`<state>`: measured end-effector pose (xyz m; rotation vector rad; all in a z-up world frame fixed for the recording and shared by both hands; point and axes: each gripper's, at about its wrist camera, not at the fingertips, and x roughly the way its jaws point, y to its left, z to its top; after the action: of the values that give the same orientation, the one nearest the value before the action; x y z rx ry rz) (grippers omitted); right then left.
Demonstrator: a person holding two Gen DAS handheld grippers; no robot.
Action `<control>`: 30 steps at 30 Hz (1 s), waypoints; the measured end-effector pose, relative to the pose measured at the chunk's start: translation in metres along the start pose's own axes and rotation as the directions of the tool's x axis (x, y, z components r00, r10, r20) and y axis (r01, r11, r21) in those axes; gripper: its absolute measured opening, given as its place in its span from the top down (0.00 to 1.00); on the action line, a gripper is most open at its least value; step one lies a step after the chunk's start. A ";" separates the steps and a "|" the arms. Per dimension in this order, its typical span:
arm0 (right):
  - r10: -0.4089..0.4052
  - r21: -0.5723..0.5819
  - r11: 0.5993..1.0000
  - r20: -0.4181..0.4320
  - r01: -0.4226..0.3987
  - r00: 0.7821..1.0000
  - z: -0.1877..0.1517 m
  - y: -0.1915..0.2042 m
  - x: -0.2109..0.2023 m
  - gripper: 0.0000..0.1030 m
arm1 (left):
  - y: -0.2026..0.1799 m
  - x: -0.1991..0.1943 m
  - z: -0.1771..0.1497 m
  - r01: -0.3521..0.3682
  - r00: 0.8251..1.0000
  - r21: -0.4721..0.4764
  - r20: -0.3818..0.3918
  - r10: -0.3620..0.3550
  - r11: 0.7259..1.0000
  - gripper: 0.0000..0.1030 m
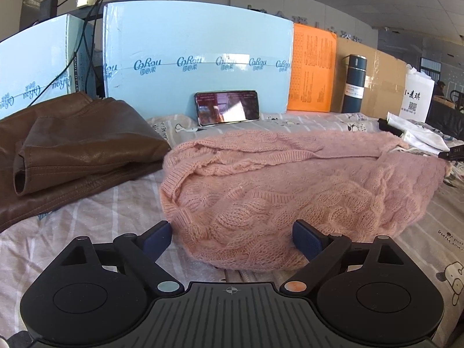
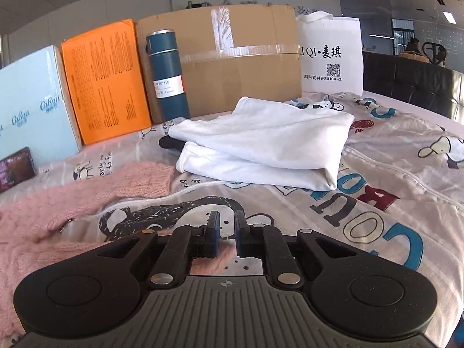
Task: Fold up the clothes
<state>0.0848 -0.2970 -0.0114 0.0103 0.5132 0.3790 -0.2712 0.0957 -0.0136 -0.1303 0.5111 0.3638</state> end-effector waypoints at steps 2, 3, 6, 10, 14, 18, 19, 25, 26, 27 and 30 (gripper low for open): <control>-0.005 -0.061 0.998 0.032 0.007 0.999 0.006 0.002 0.000 0.96 | 0.001 0.001 0.000 0.007 1.000 -0.002 -0.003 -0.007 1.000 0.09; -0.014 -0.087 0.996 0.041 0.018 0.999 0.008 0.004 0.001 0.96 | 0.001 0.002 0.000 0.007 1.000 -0.002 -0.004 -0.007 1.000 0.09; -0.009 -0.073 0.997 0.007 0.009 1.000 0.013 0.002 0.004 0.96 | 0.003 -0.001 -0.001 0.021 1.000 -0.016 0.011 -0.021 1.000 0.08; 0.094 0.141 0.986 -0.031 -0.089 0.995 0.011 -0.013 -0.013 0.49 | 0.005 -0.003 0.002 0.054 0.998 -0.024 0.030 -0.053 0.998 0.08; 0.134 0.214 0.970 -0.078 -0.114 0.988 0.004 -0.012 -0.026 0.48 | -0.006 -0.009 0.018 0.122 0.985 0.027 0.123 -0.124 0.992 0.05; 0.142 0.148 0.982 -0.146 -0.120 0.979 -0.011 0.006 -0.021 0.68 | -0.020 0.000 0.038 0.207 0.956 0.049 0.204 -0.212 0.977 0.01; 0.140 0.122 0.985 -0.146 -0.123 0.979 -0.015 0.011 -0.020 0.76 | -0.023 0.006 0.040 0.233 0.949 0.044 0.206 -0.237 0.971 0.01; 0.099 -0.003 0.995 -0.054 -0.099 0.994 -0.003 0.020 -0.023 0.93 | -0.025 0.029 0.036 0.245 0.956 0.020 0.160 -0.245 0.969 0.01; 0.086 -0.027 0.996 -0.041 -0.087 0.995 0.001 0.021 -0.021 0.94 | -0.023 0.029 0.036 0.242 0.957 0.007 0.165 -0.240 0.970 0.01; 0.074 -0.045 0.996 -0.043 -0.076 0.996 0.004 0.022 -0.016 0.94 | -0.020 0.029 0.035 0.243 0.956 -0.004 0.172 -0.239 0.970 0.01; 0.033 -0.097 0.994 -0.074 -0.040 0.997 0.006 0.026 0.002 0.94 | -0.017 0.028 0.034 0.236 0.957 -0.020 0.180 -0.229 0.971 0.01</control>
<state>0.0801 -0.2717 -0.0048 -0.0895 0.5662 0.4414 -0.2268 0.0957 0.0028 -0.1946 0.3088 0.1531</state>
